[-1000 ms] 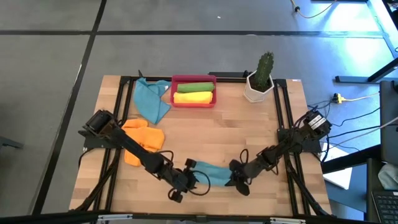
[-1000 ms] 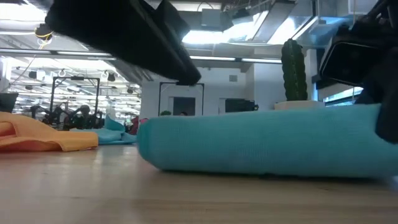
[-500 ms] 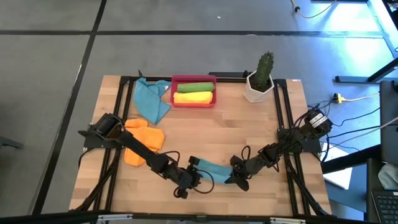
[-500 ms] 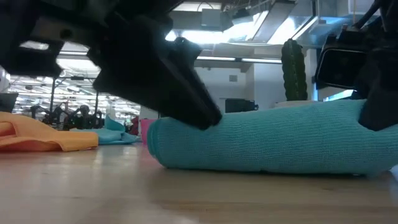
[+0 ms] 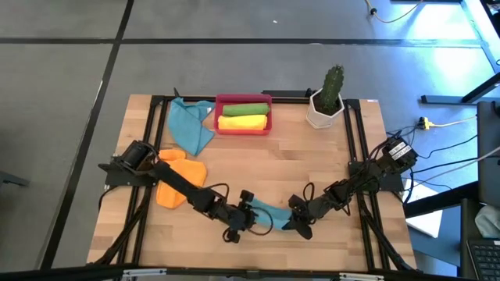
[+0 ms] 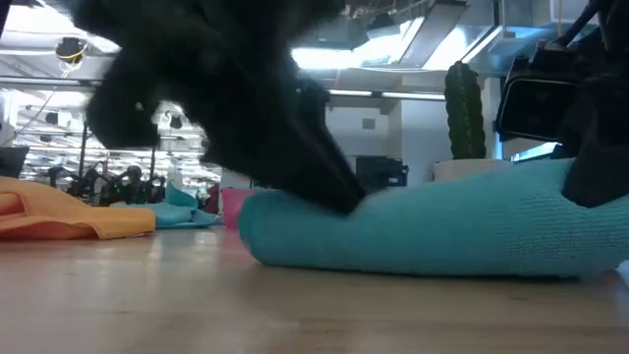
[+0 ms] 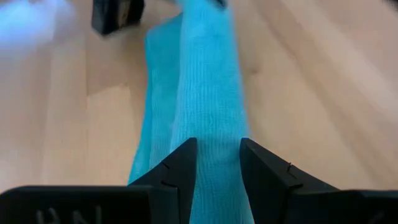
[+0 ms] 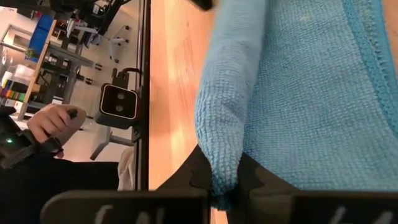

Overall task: Roll microfiber towels into tight, uniform cylinder then place into a basket
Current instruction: Roll the bottom blue towel

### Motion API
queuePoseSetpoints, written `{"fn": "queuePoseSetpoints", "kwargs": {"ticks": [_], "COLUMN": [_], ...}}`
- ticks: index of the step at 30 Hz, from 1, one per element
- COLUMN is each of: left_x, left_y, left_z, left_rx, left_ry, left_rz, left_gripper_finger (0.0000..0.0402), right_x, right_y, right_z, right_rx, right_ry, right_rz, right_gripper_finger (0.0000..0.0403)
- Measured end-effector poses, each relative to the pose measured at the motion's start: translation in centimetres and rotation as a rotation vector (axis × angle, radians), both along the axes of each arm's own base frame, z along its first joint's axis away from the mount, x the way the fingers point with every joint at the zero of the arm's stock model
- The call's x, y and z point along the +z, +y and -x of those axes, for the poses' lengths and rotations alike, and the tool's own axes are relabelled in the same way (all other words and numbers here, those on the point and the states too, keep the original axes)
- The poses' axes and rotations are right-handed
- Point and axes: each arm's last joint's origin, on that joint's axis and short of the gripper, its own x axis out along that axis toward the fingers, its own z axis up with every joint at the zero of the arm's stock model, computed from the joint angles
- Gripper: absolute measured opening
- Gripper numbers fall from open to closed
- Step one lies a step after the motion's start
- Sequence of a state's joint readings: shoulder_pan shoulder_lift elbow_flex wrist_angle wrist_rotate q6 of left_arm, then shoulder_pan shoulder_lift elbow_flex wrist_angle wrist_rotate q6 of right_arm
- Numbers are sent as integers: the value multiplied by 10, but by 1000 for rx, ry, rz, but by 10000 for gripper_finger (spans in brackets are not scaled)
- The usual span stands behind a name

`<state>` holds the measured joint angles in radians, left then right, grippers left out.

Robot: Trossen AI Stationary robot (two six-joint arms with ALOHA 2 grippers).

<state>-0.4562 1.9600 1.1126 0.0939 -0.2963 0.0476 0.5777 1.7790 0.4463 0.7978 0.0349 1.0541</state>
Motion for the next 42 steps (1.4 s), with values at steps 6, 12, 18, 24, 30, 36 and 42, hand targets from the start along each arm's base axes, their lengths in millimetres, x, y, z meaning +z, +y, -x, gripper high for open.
{"fn": "queuePoseSetpoints", "kwargs": {"ticks": [6, 12, 18, 24, 30, 36, 42], "left_x": [-24, -32, -32, -33, -34, -34, -34], "left_y": [9, 11, 11, 11, 11, 11, 12], "left_z": [-8, -11, -10, -9, -9, -9, -10], "left_rx": [-26, -27, -36, -37, -35, -33, -25], "left_ry": [78, 100, 107, 118, 123, 123, 124], "left_rz": [81, 100, 108, 123, 128, 134, 149], "left_gripper_finger": [112, 112, 112, 112, 112, 112, 112], "right_x": [0, 3, 18, 32, 57, 84, 92], "right_y": [1, 2, -1, -6, -12, -12, 17], "right_z": [-2, -1, 2, 8, 15, 20, 10], "right_rx": [33, 96, 144, 164, 144, 131, 180], "right_ry": [-21, -77, -120, -135, -198, -372, -446], "right_rz": [37, 117, 199, 290, 348, 457, 578], "right_gripper_finger": [26, 49, 88, 135, 191, 209, 210]}}
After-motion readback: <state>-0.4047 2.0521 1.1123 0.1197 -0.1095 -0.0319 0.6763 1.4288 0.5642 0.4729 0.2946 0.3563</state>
